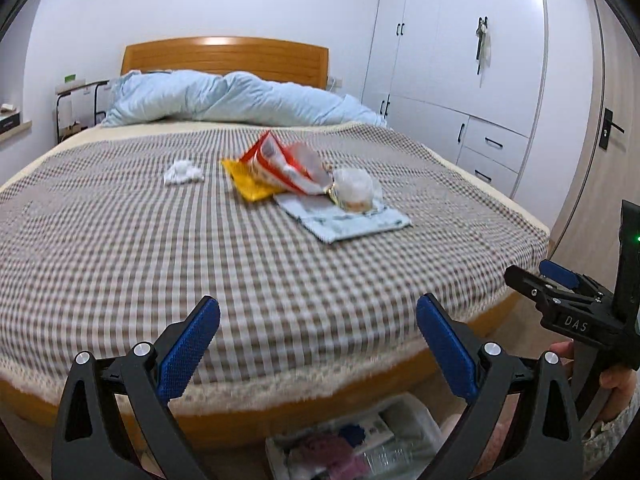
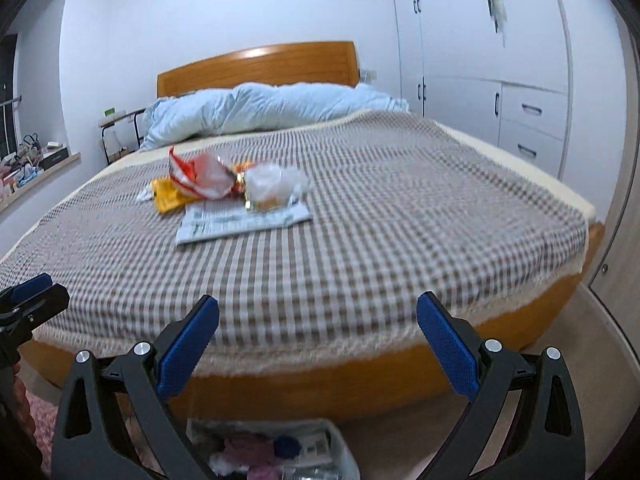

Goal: Collect trash
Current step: 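Raise both open tools from the bin and move toward the bed, then close the right tool on the clear plastic bag on the bed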

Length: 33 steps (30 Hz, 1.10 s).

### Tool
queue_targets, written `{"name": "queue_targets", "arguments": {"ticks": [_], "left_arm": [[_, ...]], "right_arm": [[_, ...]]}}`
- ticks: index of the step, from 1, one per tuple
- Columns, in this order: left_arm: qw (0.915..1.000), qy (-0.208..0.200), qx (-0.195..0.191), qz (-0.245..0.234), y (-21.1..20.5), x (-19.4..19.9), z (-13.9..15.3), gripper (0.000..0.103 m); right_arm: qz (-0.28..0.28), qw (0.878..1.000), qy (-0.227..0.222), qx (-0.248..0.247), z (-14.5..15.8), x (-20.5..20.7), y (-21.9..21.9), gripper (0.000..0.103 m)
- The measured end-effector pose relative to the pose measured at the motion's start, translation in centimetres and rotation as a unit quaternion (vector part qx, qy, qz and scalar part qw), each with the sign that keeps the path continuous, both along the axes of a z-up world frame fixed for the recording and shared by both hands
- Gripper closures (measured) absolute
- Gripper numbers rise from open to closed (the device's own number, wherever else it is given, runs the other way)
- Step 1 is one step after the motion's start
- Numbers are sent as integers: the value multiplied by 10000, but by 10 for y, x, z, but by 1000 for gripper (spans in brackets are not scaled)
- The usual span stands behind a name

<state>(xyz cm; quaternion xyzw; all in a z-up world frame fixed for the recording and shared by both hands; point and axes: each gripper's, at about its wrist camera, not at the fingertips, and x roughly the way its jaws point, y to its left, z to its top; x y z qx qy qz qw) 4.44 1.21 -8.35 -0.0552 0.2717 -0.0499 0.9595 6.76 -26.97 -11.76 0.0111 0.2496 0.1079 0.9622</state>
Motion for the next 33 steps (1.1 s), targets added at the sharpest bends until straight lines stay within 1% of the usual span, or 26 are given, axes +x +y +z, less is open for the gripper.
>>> {"name": "queue_targets", "arguments": {"ticks": [8,14,17,20,23,26,28,33], "left_arm": [[9994,-326,76,78,4,32,21,8],[9982,-555,117,171,8,53,37,8],[9974,-682,-16,253,13,61,43,8],[9969,-728,-47,277,16,73,47,8],[9965,-770,-48,336,18,83,51,8],[9958,-800,-172,406,23,96,54,8],[9955,-822,-180,429,24,105,57,8],[9946,-926,-94,451,26,127,64,8]], "right_arm": [[17,9996,-289,-18,19,27,2,8],[33,9986,-521,-57,36,52,12,8],[6,9979,-644,-80,45,63,17,8],[-14,9970,-770,-43,54,77,24,8],[-20,9964,-847,-31,61,92,30,8],[4,9963,-858,-11,67,109,38,8],[35,9964,-847,76,69,122,44,8],[254,9949,-837,505,71,148,53,8]]}}
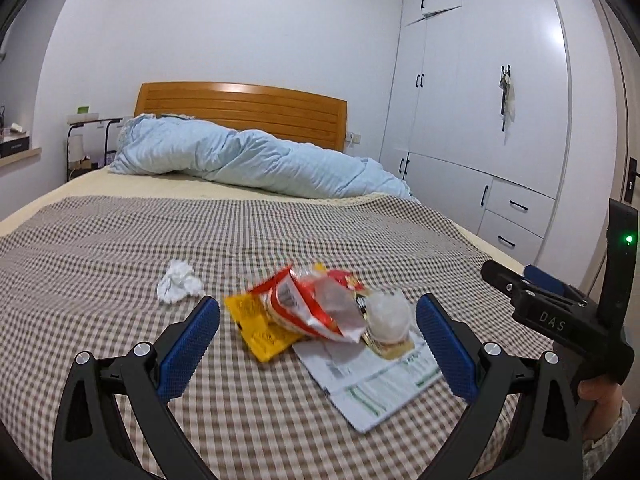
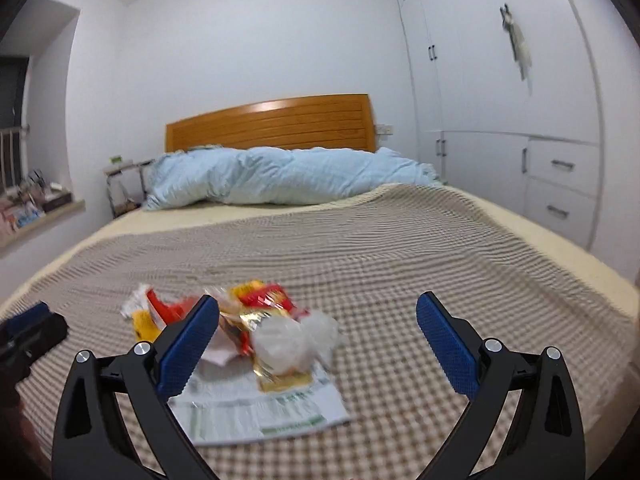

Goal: Collect trash
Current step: 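Close the right tool on the clear plastic bag on the bed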

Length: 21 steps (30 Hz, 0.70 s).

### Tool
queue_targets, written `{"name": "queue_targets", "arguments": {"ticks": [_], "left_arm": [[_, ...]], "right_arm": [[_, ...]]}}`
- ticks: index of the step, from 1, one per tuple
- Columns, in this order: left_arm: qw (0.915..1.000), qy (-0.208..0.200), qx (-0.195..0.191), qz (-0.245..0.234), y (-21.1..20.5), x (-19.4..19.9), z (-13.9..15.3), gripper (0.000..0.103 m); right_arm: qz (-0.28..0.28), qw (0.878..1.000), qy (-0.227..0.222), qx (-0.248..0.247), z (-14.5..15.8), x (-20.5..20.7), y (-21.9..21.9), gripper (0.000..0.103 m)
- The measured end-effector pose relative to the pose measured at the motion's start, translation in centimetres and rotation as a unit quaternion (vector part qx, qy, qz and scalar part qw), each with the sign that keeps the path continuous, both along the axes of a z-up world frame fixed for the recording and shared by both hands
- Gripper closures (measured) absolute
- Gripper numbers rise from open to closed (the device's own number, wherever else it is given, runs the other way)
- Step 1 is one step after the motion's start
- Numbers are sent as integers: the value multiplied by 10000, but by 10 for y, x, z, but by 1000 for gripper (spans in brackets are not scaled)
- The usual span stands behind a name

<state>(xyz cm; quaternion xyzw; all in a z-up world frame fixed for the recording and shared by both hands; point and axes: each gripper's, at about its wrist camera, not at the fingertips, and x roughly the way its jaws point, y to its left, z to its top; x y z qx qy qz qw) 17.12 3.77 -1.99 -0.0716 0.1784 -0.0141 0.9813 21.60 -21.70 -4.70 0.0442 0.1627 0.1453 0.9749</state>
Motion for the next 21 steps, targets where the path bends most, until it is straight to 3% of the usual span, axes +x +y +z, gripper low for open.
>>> {"name": "queue_targets", "arguments": {"ticks": [5,12,16,21], "left_arm": [[9999,-28,-146,-1,10,23,2,8],[9996,-27,-167,-237,23,46,-4,8],[9985,184,-435,-286,27,61,-13,8],[9973,562,-442,-160,27,79,-31,8]], "right_arm": [[-38,9998,126,-152,-5,29,19,8],[-250,9941,724,-765,-34,69,53,8],[-417,9871,1346,-762,-58,94,62,8],[-406,9731,2194,-577,-86,116,63,8]]}}
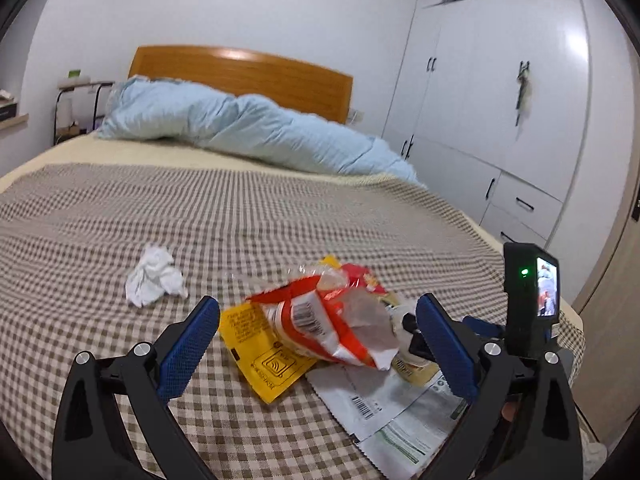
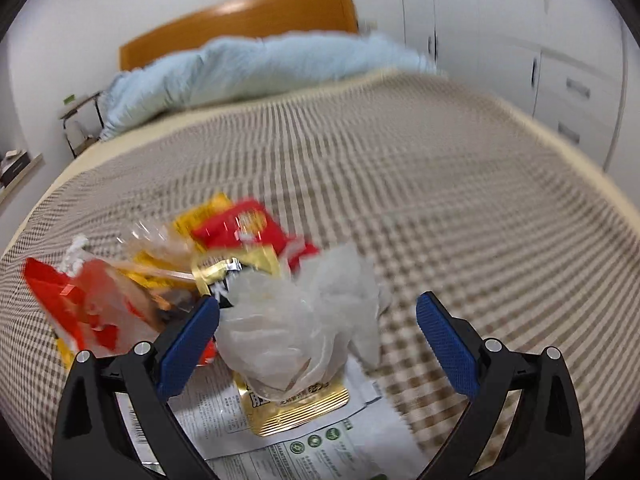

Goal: Collect trash
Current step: 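Close the right tool on the clear plastic bag on the bed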

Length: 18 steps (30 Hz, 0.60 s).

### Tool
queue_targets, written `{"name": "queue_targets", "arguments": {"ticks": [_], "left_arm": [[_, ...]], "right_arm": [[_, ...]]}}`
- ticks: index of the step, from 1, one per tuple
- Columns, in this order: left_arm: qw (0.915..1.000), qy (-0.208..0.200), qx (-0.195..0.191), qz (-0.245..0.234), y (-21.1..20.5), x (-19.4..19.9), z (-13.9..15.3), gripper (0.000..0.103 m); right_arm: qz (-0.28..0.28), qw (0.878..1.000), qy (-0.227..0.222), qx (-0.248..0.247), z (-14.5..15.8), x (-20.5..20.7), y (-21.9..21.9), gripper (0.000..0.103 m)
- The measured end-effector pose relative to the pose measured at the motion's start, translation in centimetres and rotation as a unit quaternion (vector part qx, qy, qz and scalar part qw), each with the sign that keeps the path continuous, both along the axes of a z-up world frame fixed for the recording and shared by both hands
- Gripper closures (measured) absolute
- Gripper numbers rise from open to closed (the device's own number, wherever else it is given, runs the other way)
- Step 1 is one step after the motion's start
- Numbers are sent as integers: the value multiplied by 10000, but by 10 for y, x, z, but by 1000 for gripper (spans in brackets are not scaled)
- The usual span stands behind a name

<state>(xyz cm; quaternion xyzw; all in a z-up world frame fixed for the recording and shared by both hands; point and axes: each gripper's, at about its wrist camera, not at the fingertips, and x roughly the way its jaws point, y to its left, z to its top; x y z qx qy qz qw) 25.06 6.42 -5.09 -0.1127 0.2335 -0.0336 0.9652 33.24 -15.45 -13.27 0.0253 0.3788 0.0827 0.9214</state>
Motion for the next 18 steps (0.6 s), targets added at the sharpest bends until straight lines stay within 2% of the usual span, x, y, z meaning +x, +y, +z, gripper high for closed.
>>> {"name": "queue_targets", "arguments": {"ticks": [1,2,7,11,18], "left_arm": [[10000,37,-35,0,1,2,-2,8],[10000,67,-39,24,2,3,-4,8],[9997,187,-94,123,10,3,-11,8],[9996,202,-143,166,12,2,-11,8],[9996,195,-40,177,12,-1,-9,8]], "right_arm": [[-1,10000,77,-56,-4,1,2,11],[-10,9999,85,-73,-4,0,3,30],[135,9998,34,125,-1,-11,-2,81],[-19,9985,-432,321,16,-26,-17,90],[-395,9882,-1429,382,52,-56,-46,94]]}}
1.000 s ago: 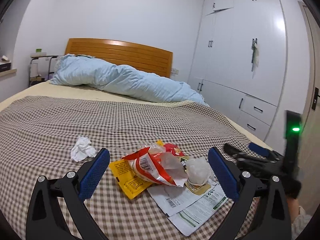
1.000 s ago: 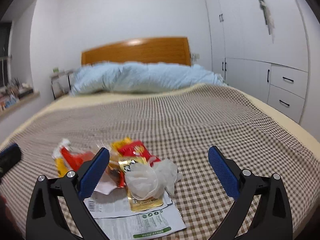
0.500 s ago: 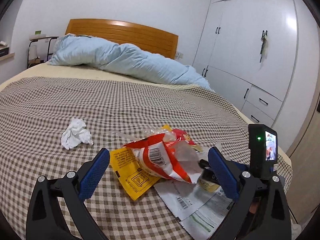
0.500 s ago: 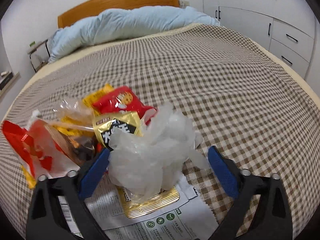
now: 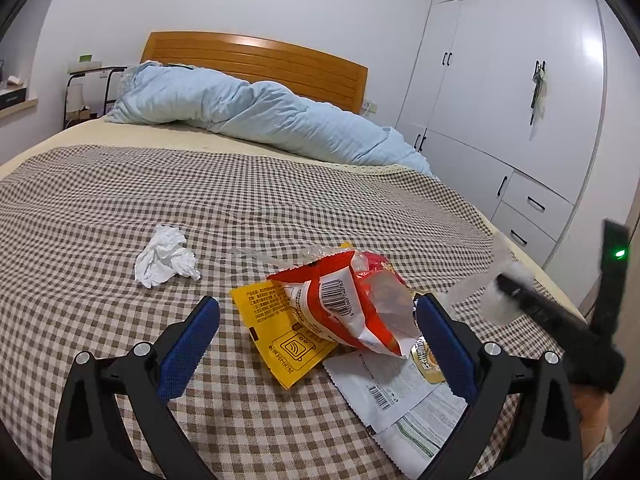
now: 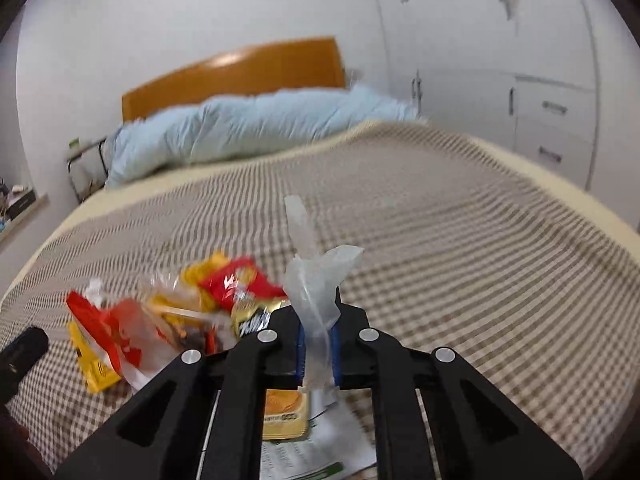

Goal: Collect trash
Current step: 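Close the right tool on the clear plastic bag on the bed, then grasp the white tissue with the left tool while the right tool holds the bag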

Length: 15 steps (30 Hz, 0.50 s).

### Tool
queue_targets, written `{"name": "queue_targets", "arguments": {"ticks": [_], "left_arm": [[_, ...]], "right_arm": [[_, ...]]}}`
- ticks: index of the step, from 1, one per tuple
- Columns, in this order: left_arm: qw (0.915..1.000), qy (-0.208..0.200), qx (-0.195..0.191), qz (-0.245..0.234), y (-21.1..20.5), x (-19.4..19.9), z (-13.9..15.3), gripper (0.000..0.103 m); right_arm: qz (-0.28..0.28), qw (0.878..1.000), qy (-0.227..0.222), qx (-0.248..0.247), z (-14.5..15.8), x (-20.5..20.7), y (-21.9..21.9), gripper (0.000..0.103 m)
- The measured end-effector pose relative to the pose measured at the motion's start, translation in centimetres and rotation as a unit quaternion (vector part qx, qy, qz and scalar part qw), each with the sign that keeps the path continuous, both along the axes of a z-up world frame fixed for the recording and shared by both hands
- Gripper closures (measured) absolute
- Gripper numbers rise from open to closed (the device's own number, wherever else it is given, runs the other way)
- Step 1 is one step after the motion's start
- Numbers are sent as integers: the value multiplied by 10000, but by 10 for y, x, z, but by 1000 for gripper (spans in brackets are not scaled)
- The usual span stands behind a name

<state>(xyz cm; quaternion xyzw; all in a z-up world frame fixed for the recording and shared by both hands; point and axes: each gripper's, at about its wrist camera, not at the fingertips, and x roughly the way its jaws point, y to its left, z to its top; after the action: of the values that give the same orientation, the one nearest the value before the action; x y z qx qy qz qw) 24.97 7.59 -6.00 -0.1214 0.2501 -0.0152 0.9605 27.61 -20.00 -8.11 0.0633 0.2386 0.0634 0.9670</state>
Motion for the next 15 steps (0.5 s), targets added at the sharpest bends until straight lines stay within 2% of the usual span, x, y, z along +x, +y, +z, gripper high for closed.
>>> {"name": "queue_targets", "arguments": {"ticks": [5,9,15], "left_arm": [[10000,20,2,1,1,-3,3,8],[10000,68,-24,-57,5,-6,9,8],[9992,157,361,38,21,2,22,8]], "right_arm": [[-211,9994,-239,146,12,-2,-15,94],[-331,9989,-238,223,15,-1,-26,94],[-455,9984,-196,267,14,2,-38,94]]}}
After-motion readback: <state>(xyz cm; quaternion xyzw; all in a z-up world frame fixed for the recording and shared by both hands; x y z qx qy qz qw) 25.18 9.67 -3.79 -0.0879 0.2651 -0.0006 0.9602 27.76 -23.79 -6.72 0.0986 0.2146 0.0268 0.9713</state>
